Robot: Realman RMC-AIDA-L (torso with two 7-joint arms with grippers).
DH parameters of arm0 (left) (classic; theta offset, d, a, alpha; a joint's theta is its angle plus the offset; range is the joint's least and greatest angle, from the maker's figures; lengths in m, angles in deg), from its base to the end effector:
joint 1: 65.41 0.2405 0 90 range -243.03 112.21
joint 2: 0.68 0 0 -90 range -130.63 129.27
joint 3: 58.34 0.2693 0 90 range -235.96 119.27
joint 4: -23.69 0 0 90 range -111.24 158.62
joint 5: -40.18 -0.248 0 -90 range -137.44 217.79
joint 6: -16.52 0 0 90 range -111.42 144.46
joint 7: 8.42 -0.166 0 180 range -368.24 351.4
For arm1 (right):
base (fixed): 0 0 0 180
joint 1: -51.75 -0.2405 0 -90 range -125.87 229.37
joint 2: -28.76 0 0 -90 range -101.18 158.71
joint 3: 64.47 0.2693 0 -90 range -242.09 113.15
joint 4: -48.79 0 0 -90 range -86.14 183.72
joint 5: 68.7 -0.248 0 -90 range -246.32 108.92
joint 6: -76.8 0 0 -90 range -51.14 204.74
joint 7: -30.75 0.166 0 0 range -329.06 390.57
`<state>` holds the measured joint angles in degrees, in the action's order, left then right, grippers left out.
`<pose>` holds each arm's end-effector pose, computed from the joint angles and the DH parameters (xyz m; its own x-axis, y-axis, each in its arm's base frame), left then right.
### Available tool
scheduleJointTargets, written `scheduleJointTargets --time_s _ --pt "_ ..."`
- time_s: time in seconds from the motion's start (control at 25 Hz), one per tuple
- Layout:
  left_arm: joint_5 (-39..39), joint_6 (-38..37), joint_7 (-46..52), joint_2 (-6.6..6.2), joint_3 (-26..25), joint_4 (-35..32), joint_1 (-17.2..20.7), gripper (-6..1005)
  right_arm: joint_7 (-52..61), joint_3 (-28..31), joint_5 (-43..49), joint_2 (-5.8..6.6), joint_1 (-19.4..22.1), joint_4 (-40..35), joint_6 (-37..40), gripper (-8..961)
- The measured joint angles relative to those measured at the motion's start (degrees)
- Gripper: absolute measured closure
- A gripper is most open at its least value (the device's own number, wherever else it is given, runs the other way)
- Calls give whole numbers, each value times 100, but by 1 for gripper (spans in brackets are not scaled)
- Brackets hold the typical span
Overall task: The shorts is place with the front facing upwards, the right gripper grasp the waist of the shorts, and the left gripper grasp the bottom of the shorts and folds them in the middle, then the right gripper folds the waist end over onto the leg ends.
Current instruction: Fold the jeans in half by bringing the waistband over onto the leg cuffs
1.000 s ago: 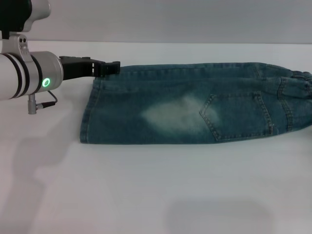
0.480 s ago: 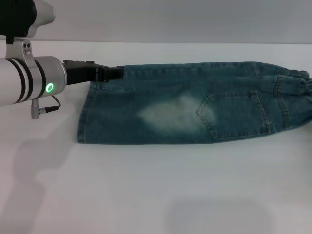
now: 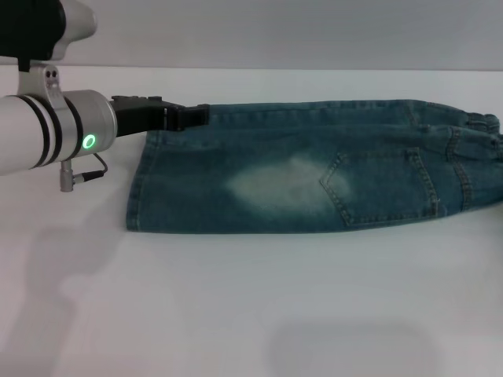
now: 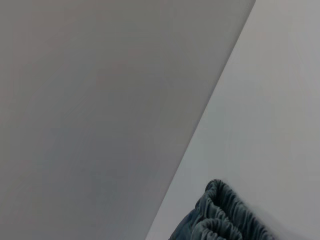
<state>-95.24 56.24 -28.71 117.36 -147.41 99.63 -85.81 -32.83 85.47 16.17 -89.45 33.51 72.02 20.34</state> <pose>-0.2034 0.4436 -0.0341 0.6467 0.5805 0.4948 0.7564 -0.4040 -0.5145 0.4479 0.3499 0.0180 -0.3783 -0.3274 -0.8658 -0.9240 0.1893 0.3322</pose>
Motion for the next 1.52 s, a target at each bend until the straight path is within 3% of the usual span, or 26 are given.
scheduleJointTargets --time_s 0.12,0.32,0.72,1.52 --pt "0 -574 -240 0 362 -2 91 148 -31 0 -1 0 38 34 -1 789" --pt "81 -857 -319 8 521 -1 160 148 -47 0 -8 -11 64 80 -75 891" --pt "283 -921 -366 8 586 -197 164 149 123 21 -224 -25 140 314 -894 897" --pt "783 -1490 -371 16 1066 -790 -7 150 906 -26 -710 -26 -204 1080 -2235 898"
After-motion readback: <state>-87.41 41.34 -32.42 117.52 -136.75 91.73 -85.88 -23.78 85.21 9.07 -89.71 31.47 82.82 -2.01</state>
